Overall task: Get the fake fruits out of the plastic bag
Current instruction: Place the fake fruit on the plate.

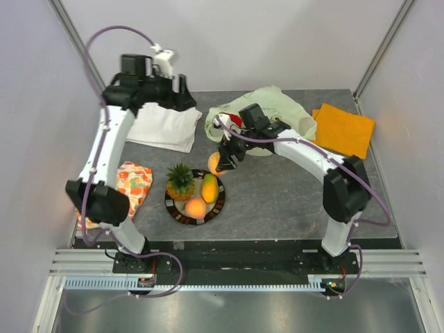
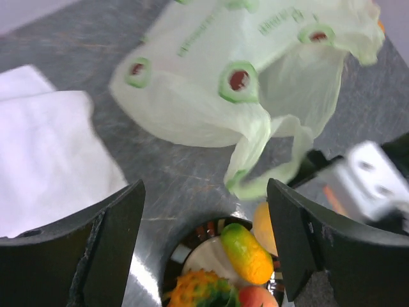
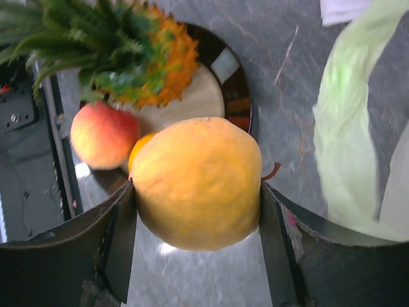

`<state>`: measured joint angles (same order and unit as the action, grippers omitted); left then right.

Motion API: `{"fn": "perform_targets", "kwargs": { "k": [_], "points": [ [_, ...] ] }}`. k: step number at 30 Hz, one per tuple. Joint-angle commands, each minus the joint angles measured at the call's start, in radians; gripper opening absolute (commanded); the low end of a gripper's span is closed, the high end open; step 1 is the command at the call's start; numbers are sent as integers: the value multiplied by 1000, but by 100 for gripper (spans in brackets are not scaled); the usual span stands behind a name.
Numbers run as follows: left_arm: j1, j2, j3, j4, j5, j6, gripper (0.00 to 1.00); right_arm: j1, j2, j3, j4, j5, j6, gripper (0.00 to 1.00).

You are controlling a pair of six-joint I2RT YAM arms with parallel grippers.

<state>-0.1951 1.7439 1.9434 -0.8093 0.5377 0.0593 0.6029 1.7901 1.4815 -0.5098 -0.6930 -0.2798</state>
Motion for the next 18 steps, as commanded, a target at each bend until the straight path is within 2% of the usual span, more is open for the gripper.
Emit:
{"fn": "perform_targets", "kwargs": {
  "k": [1,9,18],
  "points": [
    [126,-187,-75,21,64,-46,83,32,115,161,42,-14,18,5],
    [189,-306,-231,22,57,-23,83,54,322,373,-25,-39,-61,7],
    [255,-336,-313,19,65,-41,82,118,353,335,-67,-17,-203,10]
  ]
}}
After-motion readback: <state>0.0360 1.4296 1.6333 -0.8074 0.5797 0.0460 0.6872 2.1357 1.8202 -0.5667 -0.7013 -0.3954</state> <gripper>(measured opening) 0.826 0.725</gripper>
